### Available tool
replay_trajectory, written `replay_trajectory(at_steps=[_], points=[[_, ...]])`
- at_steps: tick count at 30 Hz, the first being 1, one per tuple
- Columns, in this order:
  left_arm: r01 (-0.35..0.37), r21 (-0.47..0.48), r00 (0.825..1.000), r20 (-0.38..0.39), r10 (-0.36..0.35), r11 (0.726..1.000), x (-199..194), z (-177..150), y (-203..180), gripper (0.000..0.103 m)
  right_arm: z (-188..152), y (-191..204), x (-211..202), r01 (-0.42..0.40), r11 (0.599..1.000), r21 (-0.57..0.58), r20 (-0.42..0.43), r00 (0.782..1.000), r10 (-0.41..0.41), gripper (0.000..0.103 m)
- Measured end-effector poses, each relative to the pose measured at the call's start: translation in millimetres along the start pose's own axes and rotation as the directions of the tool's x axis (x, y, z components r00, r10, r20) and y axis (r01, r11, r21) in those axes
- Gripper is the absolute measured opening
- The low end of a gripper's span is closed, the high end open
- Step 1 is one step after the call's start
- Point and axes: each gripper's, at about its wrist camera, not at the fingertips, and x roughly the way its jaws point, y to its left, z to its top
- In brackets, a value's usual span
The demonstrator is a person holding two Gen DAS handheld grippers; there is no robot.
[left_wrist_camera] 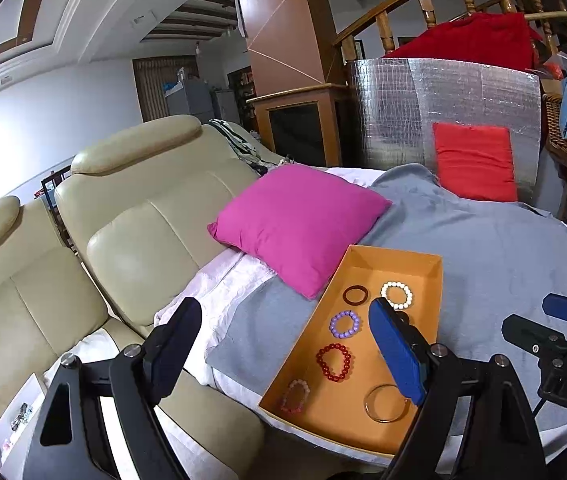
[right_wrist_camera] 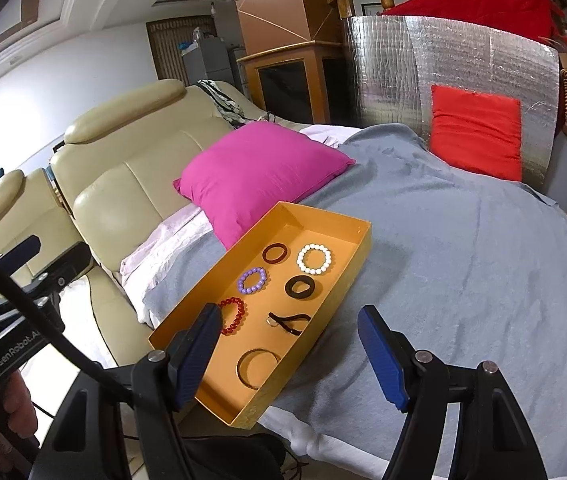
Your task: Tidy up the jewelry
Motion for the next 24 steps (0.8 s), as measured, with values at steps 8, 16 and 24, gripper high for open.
replay_trajectory(at_steps=[8,16,24], points=[[-0.019,-0.004,1.000,-0.002,0.019,1.000,3.0,-1.7,2.9,0.086,-1.6,5.0,4.0,-0.010,1.000,-0.008,-0.006,1.000,0.010,0.074],[-0.021,0.005,1.000,-0.005,0.021,1.000,4.6,-3.4,1.9,0.086,-2.5,10.1,6.6,-0.015,1.000,-0.021,-0.011,1.000,0.015,0.074],[-0.017,0.008,1.000,-0.009,0.017,1.000,6.8,-4.2,1.8,0.086,-3.0,9.3,8.0,-0.018,1.000,-0.018,-0.014,1.000,0.017,0.074]])
